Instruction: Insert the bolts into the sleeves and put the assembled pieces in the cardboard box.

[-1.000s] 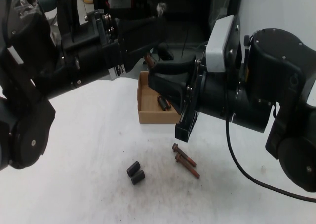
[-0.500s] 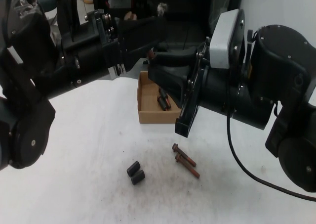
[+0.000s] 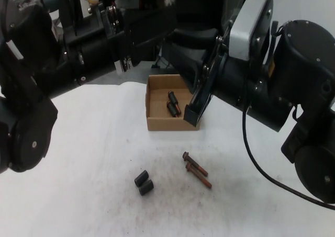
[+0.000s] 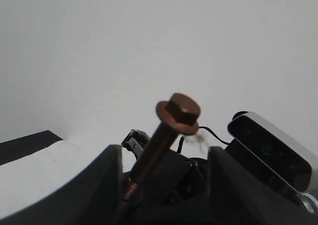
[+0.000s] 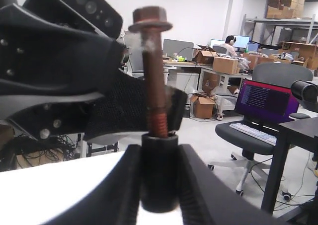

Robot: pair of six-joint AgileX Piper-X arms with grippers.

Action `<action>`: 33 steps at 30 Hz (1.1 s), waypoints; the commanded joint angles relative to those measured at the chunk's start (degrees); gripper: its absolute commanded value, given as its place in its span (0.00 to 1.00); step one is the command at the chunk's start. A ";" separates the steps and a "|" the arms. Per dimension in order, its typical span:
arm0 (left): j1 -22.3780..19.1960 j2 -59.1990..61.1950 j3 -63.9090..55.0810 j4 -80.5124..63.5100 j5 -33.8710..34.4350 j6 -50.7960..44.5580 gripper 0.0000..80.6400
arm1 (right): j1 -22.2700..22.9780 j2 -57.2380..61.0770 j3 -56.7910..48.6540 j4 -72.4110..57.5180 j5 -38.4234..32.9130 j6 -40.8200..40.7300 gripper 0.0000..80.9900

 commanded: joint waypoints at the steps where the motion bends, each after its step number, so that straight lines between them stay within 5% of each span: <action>1: -0.18 -0.27 -0.36 1.34 1.33 0.01 0.60 | 0.13 -0.28 -0.44 -3.47 1.10 -0.01 0.01; 33: -0.18 -0.46 -3.73 -2.01 1.33 0.02 0.60 | -0.04 -0.28 -0.44 1.99 4.51 0.90 0.01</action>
